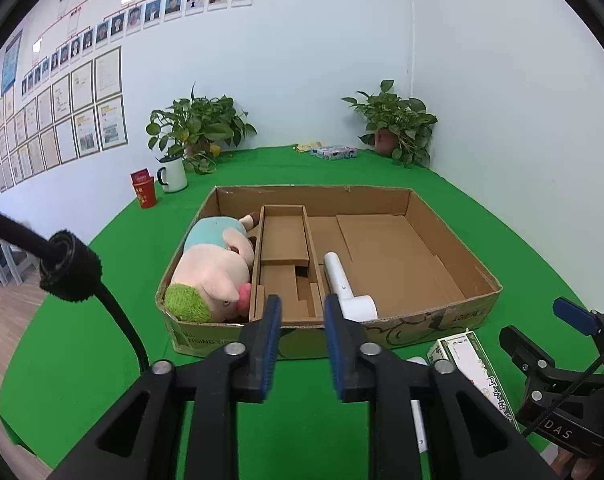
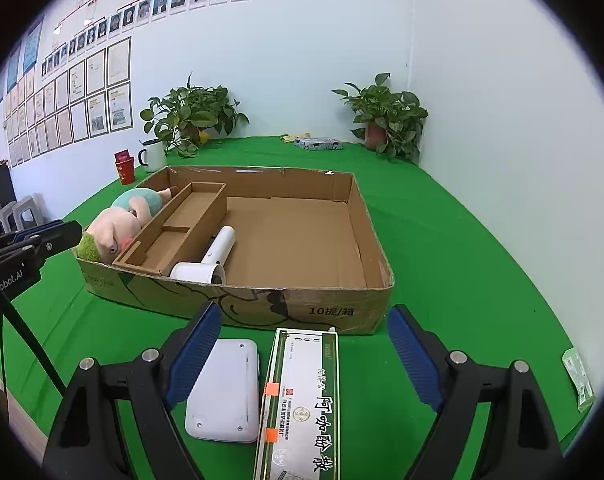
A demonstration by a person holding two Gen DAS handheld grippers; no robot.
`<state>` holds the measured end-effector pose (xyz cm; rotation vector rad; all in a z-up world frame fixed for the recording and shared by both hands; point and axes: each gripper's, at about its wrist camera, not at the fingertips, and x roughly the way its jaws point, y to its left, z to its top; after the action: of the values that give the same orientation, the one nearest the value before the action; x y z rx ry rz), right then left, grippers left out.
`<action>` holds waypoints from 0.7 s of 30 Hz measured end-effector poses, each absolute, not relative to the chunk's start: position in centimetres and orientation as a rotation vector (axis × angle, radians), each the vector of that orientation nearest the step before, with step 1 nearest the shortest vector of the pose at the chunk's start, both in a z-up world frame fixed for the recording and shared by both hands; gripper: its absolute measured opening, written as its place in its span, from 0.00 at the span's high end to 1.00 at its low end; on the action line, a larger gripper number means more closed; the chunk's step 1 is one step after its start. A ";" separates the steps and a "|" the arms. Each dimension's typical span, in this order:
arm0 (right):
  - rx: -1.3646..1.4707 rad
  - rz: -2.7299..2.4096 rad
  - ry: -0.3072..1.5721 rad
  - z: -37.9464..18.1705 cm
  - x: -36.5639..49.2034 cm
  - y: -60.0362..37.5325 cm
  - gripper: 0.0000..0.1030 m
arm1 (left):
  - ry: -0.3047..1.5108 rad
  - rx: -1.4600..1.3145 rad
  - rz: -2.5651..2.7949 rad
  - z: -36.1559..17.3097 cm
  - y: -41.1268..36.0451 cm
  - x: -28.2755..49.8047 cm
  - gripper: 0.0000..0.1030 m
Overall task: Organize objects
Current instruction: 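Withdraw the left gripper from the box toward the white device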
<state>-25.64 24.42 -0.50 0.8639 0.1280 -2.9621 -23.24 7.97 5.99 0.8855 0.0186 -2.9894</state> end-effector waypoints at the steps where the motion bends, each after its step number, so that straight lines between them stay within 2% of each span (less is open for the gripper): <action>1: 0.854 -2.968 0.133 -0.4 -25.5 24.4 0.17 | 0.019 0.857 -2.984 6.1 7.9 -23.0 0.40; 2: 0.849 -2.970 0.134 -0.4 -25.5 24.4 0.17 | 0.032 0.828 -2.990 6.1 7.8 -22.9 0.11; 3: 0.847 -2.968 0.132 -0.4 -25.5 24.4 0.17 | 0.048 0.799 -2.998 6.2 7.6 -22.6 0.03; 9: 0.840 -2.896 0.046 -0.5 -25.2 24.6 0.17 | 0.047 0.807 -2.993 6.2 5.9 -22.1 0.04; 14: 0.767 -2.821 0.018 -0.5 -24.4 23.9 0.15 | 0.151 0.874 -2.973 5.4 4.2 -22.0 0.04; 21: 0.769 -2.683 0.043 -1.6 -23.4 22.0 0.14 | 0.188 1.001 -2.959 2.8 4.1 -21.9 0.04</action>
<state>-23.41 21.98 -1.60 0.7688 0.0434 -2.6832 -21.91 4.12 2.82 1.0008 0.1878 -2.9586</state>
